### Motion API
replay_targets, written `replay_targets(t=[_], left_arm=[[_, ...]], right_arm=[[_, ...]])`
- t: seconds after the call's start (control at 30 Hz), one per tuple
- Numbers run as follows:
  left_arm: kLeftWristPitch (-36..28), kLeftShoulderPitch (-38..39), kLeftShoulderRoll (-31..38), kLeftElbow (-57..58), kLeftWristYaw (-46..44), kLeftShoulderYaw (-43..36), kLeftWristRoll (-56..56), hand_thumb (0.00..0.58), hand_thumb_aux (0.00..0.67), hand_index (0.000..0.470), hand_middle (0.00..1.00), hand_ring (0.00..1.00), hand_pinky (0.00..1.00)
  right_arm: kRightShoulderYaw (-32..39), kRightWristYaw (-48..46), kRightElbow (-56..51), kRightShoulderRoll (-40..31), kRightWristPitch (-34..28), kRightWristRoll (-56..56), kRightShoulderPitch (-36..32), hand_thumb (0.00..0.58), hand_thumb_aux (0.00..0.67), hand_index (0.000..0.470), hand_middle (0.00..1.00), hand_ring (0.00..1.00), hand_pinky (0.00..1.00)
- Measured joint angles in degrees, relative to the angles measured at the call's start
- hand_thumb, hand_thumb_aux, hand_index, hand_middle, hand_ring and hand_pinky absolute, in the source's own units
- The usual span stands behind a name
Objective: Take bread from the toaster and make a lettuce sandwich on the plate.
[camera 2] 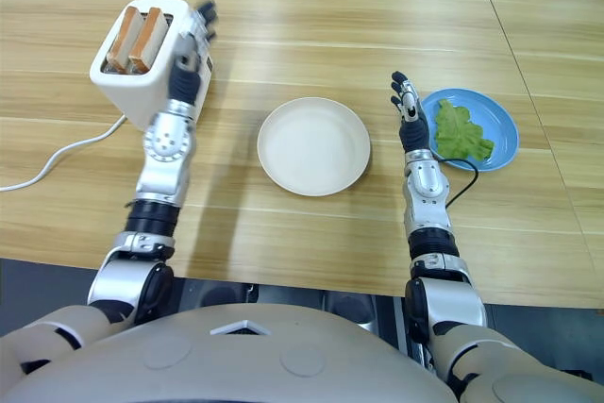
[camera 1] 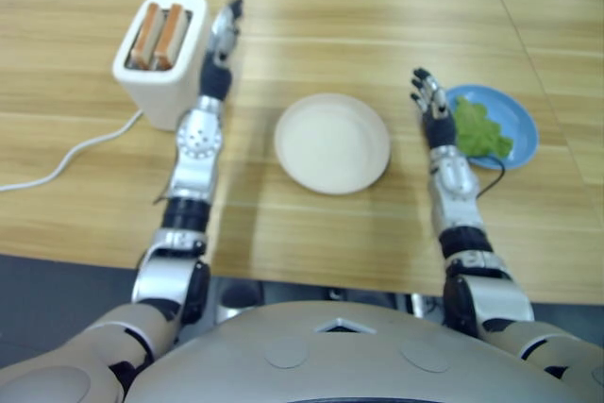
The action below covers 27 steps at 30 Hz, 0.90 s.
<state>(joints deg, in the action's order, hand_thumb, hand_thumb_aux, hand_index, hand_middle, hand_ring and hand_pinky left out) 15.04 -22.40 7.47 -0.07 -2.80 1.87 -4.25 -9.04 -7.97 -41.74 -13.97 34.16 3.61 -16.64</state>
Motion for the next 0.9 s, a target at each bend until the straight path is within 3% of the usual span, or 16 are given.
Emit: replay_targets(t=[0.13,0.23,0.4,0.53,0.73,0.9], left_arm=[[-10.4,0.8,5.8,-19.2,-0.6,4.8,-1.0,0.0,0.0,0.0,0.0,0.0,0.0],[-16.0,1.7,12.2,-21.6,1.6,9.2,-8.4,0.0,0.0,0.0,0.0,0.0,0.0],[-26.0,4.4,22.3,-9.7,9.7,9.5,-28.1,0.0,0.0,0.0,0.0,0.0,0.0],[-32.7,5.9,25.2,0.0,13.0,7.4,-36.9,0.0,0.0,0.0,0.0,0.0,0.0],[-38.6,4.9,26.8,12.0,14.1,3.0,-41.6,0.0,0.0,0.0,0.0,0.0,0.0],[-39.5,3.2,26.9,15.4,14.8,-0.4,-42.5,0.0,0.0,0.0,0.0,0.0,0.0]], right_arm=[[0.2,0.1,-0.2,0.2,0.0,-0.1,0.0,0.0,0.0,0.0,0.0,0.0,0.0],[0.1,0.4,-0.2,0.2,0.1,-0.1,0.1,0.0,0.0,0.0,0.0,0.0,0.0],[0.2,0.6,-0.2,0.4,0.1,-0.1,0.2,0.0,0.0,0.0,0.0,0.0,0.0],[0.2,0.6,-0.1,0.4,0.0,-0.1,0.4,0.0,0.0,0.0,0.0,0.0,0.0],[0.2,0.6,0.0,0.3,0.0,-0.1,0.9,0.0,0.0,0.0,0.0,0.0,0.0],[0.2,0.6,0.1,0.3,0.0,-0.1,0.9,0.0,0.0,0.0,0.0,0.0,0.0]])
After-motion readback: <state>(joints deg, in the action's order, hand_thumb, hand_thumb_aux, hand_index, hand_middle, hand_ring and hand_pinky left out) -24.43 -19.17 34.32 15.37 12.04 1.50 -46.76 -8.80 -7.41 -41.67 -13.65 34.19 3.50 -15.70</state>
